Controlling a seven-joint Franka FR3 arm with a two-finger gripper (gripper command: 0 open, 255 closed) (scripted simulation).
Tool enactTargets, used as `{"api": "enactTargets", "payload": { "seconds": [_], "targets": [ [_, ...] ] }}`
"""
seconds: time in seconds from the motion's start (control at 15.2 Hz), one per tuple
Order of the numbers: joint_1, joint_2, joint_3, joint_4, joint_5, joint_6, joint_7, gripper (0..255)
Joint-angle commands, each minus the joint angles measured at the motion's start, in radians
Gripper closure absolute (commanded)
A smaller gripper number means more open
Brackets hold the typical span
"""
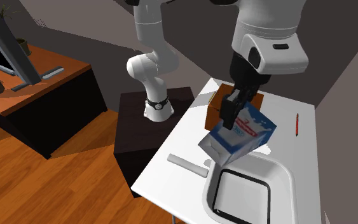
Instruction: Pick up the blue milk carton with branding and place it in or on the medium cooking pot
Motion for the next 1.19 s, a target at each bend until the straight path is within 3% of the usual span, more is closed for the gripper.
{"api": "enactTargets", "payload": {
  "seconds": [0.0, 1.12],
  "targets": [
    [0.000, -0.004, 0.000, -0.030, 0.000, 0.028, -0.001, 255],
    [0.000, -0.009, 0.000, -0.265, 0.001, 0.258, -0.001, 255]
  ]
}}
